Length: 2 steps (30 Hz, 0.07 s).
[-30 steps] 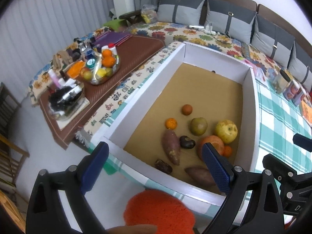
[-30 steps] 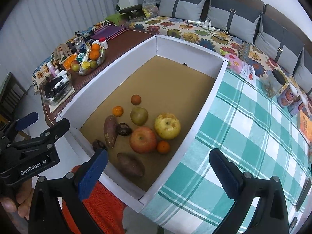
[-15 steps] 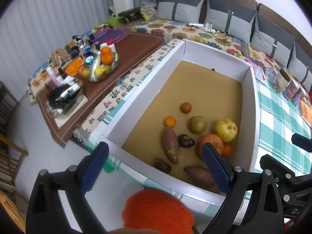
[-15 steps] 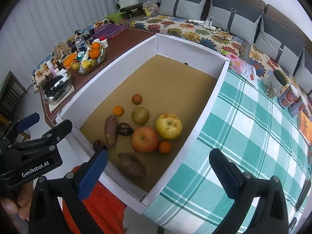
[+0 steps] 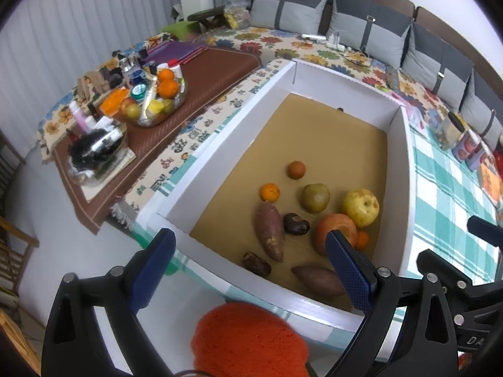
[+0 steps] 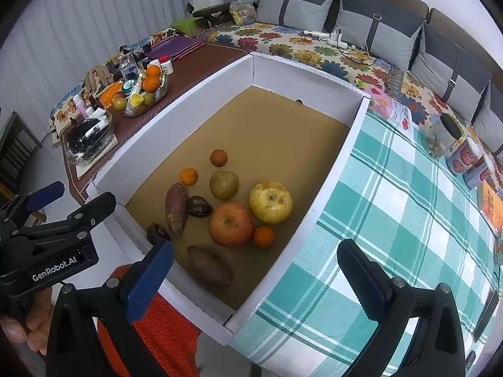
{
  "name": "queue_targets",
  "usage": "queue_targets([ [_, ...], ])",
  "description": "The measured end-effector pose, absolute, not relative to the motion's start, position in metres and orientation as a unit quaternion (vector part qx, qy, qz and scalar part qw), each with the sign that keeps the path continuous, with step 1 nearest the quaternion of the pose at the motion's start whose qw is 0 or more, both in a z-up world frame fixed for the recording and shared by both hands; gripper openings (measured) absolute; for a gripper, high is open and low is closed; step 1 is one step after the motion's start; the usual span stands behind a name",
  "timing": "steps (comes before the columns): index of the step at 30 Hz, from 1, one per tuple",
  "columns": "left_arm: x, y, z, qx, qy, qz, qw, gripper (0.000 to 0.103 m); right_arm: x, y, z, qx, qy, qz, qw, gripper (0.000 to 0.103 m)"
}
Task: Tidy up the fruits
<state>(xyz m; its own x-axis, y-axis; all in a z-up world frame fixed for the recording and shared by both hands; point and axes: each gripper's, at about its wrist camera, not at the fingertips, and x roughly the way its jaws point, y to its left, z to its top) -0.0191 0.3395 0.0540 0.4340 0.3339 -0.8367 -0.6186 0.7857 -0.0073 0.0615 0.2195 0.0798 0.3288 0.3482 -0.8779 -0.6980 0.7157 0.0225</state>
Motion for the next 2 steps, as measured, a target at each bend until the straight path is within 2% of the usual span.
queue_targets([
  [2, -0.0191, 0.3384, 0.0543, -0.160, 0.446, 0.286, 0.833, 0.097, 0.0619, 0.2190, 0.0793, -0.183, 0.477, 0.330, 0.794, 0.103],
])
